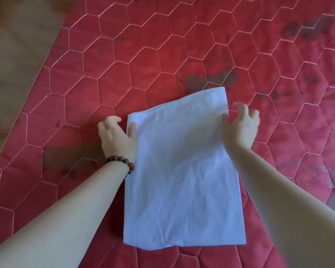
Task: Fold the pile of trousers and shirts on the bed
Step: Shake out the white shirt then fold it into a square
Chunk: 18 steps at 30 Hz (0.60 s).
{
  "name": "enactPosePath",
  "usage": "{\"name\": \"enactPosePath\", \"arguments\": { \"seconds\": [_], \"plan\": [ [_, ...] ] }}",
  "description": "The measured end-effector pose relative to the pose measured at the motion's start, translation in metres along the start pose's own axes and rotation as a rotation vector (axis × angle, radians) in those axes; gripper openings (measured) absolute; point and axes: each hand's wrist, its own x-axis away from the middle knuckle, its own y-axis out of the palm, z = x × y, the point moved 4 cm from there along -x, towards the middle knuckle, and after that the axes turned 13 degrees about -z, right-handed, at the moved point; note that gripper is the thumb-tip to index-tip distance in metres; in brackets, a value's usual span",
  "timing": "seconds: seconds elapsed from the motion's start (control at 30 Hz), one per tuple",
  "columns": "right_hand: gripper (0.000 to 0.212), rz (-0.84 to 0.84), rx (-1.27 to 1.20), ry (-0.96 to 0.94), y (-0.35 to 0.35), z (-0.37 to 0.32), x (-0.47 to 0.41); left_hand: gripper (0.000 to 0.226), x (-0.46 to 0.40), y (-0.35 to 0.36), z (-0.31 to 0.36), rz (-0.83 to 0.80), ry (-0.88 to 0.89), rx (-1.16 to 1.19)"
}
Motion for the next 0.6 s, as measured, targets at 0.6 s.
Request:
{"name": "enactPosePath", "arguments": {
  "seconds": [0.6],
  "plan": [
    [0.063,-0.344,0.674,-0.290,0.061,-0.001,-0.002,0.071,0.019,0.074,0.001,-0.432,0.328,-0.761]
  ]
}}
